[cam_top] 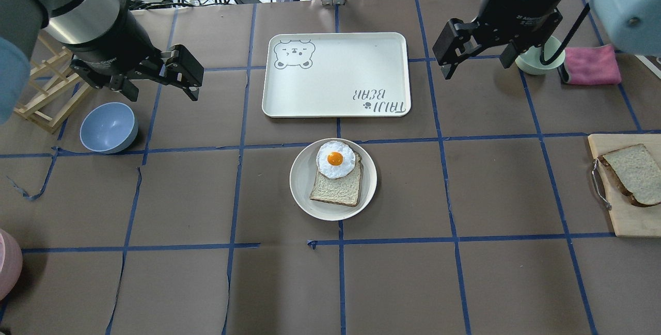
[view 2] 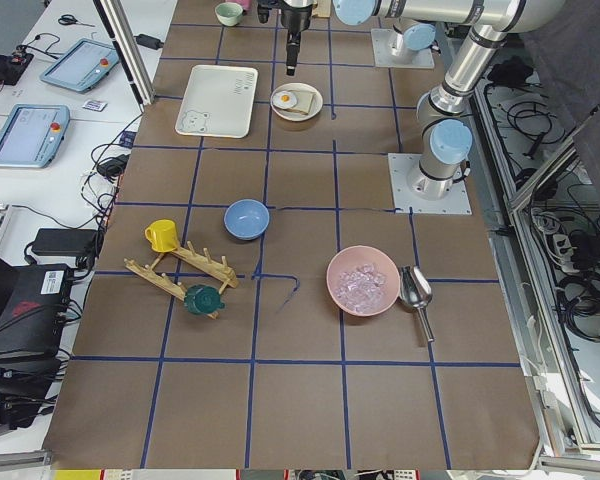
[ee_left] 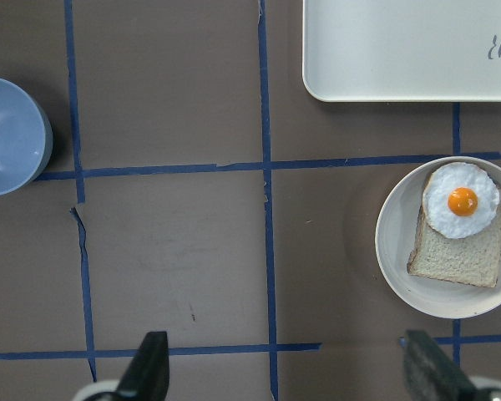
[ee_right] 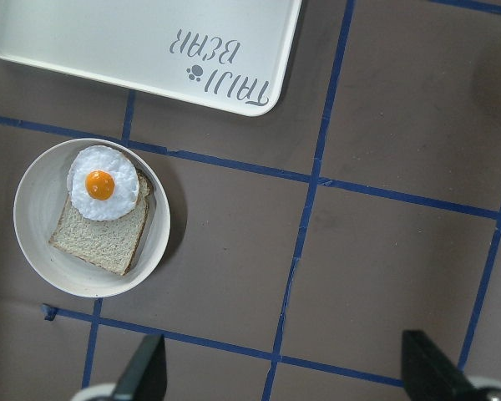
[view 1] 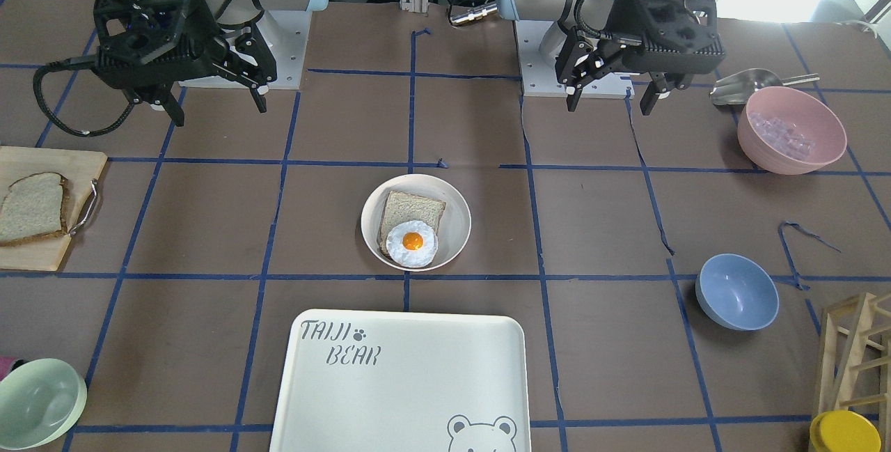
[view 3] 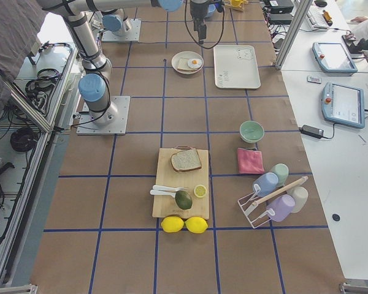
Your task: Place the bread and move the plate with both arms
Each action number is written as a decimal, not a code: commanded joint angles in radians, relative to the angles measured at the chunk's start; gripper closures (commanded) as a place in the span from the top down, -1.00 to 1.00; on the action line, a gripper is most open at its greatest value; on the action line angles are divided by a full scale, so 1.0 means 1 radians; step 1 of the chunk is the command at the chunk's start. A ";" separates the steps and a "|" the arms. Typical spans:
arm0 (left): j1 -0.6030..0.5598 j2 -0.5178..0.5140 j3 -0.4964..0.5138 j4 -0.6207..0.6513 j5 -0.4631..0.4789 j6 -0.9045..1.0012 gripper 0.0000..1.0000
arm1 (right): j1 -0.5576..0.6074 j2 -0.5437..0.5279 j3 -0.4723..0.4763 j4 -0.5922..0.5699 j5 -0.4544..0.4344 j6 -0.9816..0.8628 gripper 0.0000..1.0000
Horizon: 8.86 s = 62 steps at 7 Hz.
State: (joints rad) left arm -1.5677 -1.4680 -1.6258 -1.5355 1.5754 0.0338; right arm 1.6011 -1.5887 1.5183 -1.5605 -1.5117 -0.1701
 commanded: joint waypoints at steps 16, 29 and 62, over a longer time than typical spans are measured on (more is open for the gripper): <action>0.000 0.000 0.001 0.000 0.002 0.003 1.00 | -0.018 0.003 0.006 -0.029 -0.002 0.014 1.00; 0.000 0.000 0.000 0.000 0.005 0.003 1.00 | -0.262 0.029 0.014 -0.017 -0.024 -0.192 1.00; 0.000 0.008 0.011 -0.006 -0.003 -0.003 1.00 | -0.932 0.438 0.270 -0.483 -0.018 -0.902 -1.00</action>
State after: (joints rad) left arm -1.5672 -1.4628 -1.6151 -1.5406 1.5682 0.0313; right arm 0.6699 -1.1489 1.7911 -2.0434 -1.5292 -1.0651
